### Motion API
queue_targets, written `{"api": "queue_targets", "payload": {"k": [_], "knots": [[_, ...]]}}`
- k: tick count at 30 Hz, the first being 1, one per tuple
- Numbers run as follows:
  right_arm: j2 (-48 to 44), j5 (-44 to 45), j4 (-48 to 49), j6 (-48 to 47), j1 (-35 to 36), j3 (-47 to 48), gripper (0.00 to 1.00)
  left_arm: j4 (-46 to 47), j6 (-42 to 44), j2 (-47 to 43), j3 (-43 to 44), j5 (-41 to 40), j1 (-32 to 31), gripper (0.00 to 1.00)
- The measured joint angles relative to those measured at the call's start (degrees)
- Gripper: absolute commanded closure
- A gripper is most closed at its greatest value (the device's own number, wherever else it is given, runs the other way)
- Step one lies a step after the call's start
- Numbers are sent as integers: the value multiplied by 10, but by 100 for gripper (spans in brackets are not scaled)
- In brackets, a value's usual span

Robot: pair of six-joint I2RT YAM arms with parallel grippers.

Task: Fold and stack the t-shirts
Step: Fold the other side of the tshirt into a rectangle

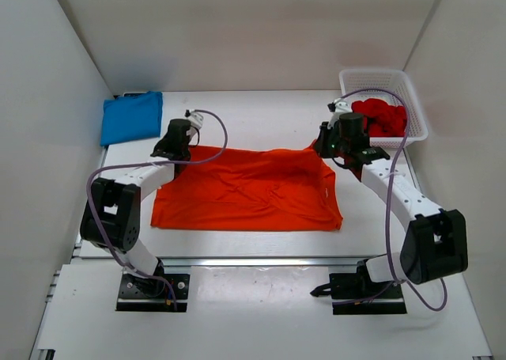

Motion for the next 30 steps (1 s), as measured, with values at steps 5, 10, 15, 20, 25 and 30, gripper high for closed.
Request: {"api": "queue_targets", "payload": {"k": [5,10,15,20,25,30], "knots": [[-82,-3,-5,-8,19,-77,100,-9,4,-66,-89,31,0,100],[-146,-16,-22,-2,27,-182,100,-23,16,-140,-162,65,1,100],[-158,-30,-26,11,26,-246,100,-35,28,-149,-206,90,0,100],[-158,-39,-21,16,27,-262,100,-62,38,-149,-224,110,0,100],[-158,-45,-16,17,27,-273,98,-70,47,-150,-236,118,0,100],[-158,-56,-20,18,26,-292,76,-85,53,-150,-241,126,-1,63]]}}
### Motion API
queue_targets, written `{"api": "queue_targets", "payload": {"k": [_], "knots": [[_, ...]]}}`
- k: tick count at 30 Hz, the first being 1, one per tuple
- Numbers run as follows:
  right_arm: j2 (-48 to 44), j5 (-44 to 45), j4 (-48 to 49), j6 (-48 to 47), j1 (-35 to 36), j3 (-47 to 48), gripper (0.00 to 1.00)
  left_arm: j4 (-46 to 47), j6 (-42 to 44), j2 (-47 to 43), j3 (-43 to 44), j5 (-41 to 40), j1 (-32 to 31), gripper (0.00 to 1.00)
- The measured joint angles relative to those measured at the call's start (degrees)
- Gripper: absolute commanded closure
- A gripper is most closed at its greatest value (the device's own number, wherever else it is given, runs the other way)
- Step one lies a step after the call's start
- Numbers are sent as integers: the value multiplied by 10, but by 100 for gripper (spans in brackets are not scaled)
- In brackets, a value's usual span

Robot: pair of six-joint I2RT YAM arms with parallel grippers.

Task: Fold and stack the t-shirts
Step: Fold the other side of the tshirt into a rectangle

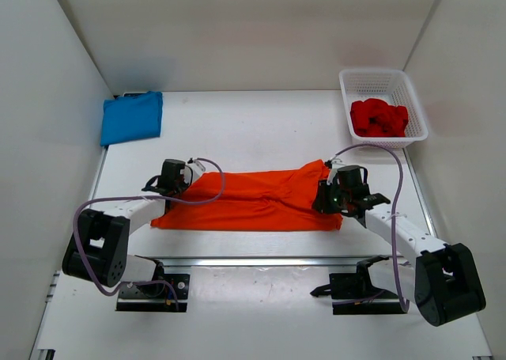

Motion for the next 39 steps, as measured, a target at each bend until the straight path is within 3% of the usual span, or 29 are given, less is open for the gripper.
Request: {"api": "queue_targets", "payload": {"k": [2,4,6,12,15,19,23,29,34,39], "knots": [[0,-5,-3,-1,-1,-4,68,-9,5,0,0,2,0,34],[0,-9,-8,-6,-1,-4,65,-19,1,-2,0,2,0,19],[-2,-11,-13,-8,-4,-4,63,-39,-5,-5,5,1,0,17],[-35,-24,-39,-8,-15,14,61,-134,-34,-37,76,7,14,19],[-53,-28,-42,-3,-14,37,60,-188,-60,-55,136,39,31,30],[-41,-35,-39,10,3,78,60,-223,-57,-74,160,90,43,31],[52,-41,-34,24,25,157,61,-229,-21,-57,112,100,36,28],[236,-39,-40,22,83,291,50,-213,33,4,68,59,38,29],[305,-40,-58,17,100,316,45,-189,56,7,59,37,40,45],[326,-38,-76,15,100,316,44,-172,58,7,60,30,40,51]]}}
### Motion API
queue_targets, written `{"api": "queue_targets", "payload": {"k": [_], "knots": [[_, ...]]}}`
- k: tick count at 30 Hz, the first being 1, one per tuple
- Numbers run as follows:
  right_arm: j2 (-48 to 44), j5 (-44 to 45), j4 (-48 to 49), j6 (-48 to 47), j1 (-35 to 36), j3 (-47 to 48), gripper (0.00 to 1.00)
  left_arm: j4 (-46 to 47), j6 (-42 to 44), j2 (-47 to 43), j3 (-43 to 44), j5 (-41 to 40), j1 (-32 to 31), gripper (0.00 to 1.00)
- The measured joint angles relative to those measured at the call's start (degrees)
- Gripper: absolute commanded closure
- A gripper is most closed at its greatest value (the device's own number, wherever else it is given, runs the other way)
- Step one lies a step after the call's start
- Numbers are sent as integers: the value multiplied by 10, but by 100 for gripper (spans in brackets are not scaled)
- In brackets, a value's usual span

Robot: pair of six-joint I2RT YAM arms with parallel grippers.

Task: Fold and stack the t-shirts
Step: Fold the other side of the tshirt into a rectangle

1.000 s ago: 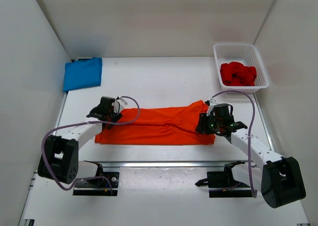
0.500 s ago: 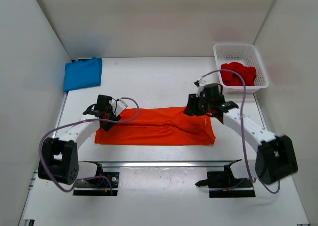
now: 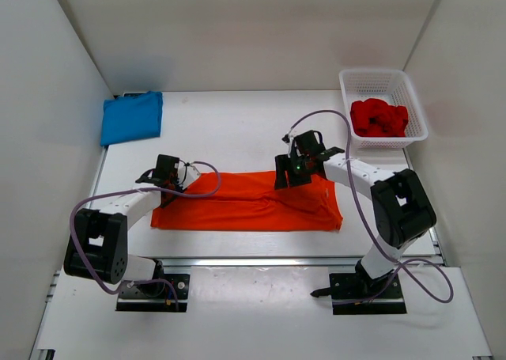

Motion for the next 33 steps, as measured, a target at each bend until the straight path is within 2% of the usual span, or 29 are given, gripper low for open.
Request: {"api": "queue_targets", "payload": {"k": [3,6,8,10,16,19,22,27,33], "knots": [[10,-3,2,-2,1,0,48,4,-1,0,1,-1,0,59],[26,-13,5,-4,1,0,64,12,-3,0,1,-2,0,73],[34,-20,7,-5,1,0,78,16,-2,1,1,-3,0,87],[34,-29,7,-7,0,-3,82,23,-1,1,1,-6,0,92],[-11,-92,23,-27,-2,-50,75,42,4,2,1,-17,0,93],[-45,-126,23,-52,5,-75,61,47,5,2,1,-23,0,93],[-58,-147,17,-85,27,-94,56,57,8,2,1,-29,0,92],[-65,-175,-7,-122,37,-118,54,67,14,2,1,-33,0,92],[-96,-172,-53,-163,45,-111,58,76,22,2,1,-41,-2,92]]}}
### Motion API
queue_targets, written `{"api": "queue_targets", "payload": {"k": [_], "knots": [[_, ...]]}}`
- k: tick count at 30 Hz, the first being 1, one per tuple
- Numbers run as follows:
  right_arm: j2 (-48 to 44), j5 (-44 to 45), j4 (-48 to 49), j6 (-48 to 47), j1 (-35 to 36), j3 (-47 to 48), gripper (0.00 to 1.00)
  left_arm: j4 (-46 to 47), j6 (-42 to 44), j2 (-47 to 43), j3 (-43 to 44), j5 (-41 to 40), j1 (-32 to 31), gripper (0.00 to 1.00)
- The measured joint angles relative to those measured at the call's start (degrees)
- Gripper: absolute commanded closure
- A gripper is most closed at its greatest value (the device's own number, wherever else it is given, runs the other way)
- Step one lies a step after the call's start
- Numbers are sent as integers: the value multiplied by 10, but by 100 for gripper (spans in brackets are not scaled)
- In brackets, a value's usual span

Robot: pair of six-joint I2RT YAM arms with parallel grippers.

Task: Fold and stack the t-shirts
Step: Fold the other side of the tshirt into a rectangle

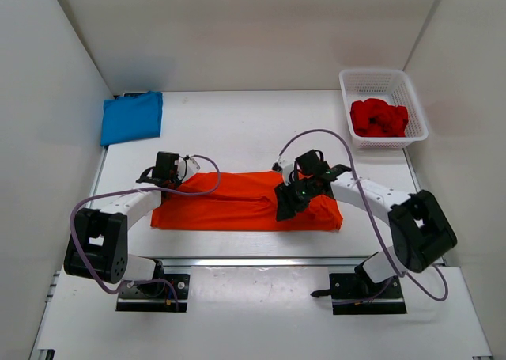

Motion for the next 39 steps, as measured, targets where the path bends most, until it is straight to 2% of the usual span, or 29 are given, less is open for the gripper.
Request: {"api": "queue_targets", "payload": {"k": [3,5,6,9,11,13,18,22,28,34,39], "knots": [[-49,-5,-5,8,-12,-4,63,3,0,0,0,-1,0,92],[-101,6,8,31,-29,-16,75,3,0,0,0,-3,0,94],[-133,16,23,45,-41,-27,77,4,0,0,0,-3,0,92],[-219,41,90,100,-92,-80,98,5,0,1,0,-4,0,92],[-236,76,124,138,-125,-103,100,4,0,2,0,-4,0,93],[-207,100,150,158,-135,-100,100,3,-1,2,0,-4,0,93],[-46,126,168,168,-133,-53,100,4,-1,3,0,-4,0,93],[16,136,166,162,-128,-38,100,4,-3,3,0,-4,-1,93],[-1,117,168,137,-110,-58,100,4,-6,3,0,-4,-1,93],[-37,103,136,104,-65,-102,100,5,-6,3,0,-5,-1,93],[-71,106,96,94,-63,-124,100,7,-5,3,0,-5,-1,93]]}}
